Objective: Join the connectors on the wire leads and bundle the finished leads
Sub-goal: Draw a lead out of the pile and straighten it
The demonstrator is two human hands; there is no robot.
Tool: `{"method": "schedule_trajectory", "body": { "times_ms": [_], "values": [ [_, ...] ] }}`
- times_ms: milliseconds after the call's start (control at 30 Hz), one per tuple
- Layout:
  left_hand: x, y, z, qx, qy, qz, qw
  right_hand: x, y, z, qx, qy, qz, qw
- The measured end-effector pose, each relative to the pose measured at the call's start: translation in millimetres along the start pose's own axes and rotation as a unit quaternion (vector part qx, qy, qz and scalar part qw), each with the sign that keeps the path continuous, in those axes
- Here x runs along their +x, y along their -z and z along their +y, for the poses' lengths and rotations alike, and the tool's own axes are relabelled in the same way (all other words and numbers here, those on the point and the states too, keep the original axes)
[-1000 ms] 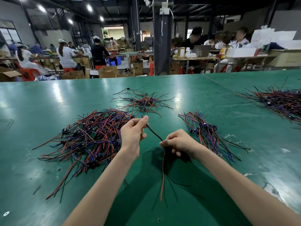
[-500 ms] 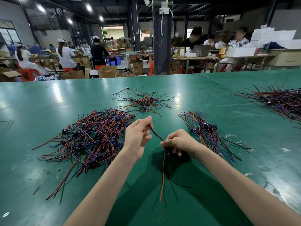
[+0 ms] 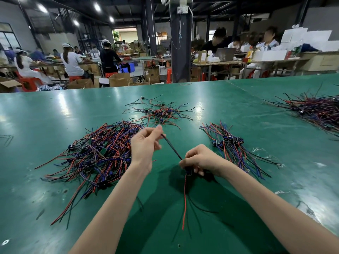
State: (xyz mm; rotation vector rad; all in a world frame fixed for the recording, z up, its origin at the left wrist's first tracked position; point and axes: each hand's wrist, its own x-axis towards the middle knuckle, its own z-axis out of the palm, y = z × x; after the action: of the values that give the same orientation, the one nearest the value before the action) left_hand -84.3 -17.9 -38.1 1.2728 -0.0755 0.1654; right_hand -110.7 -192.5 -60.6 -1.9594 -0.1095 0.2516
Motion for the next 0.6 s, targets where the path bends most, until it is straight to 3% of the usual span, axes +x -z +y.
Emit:
{"method": "schedule_trajectory", "body": {
  "times_ms": [133, 333, 433, 600],
  "values": [
    [14.3, 16.6, -4.6, 0.165, -0.157, 0.093, 0.969, -6.5, -5.2, -7.7, 0.050, 0.038, -0.097, 0.993],
    [18.2, 21.8, -19.6, 0.338, -0.277, 0.070, 0.897, -14.5, -11.3, -18.2, 0.142, 0.104, -0.165, 0.971],
    [14.3, 19.3, -29.4, 0.394, -0.293, 0.038, 0.870, -16.6, -12.1, -19.3, 0.165, 0.101, -0.165, 0.967],
    [19.0, 23.8, -29.3, 0.401, -0.248, 0.093, 0.877, -15.6, -14.2, -18.1, 0.152, 0.075, -0.150, 0.974]
  ]
}}
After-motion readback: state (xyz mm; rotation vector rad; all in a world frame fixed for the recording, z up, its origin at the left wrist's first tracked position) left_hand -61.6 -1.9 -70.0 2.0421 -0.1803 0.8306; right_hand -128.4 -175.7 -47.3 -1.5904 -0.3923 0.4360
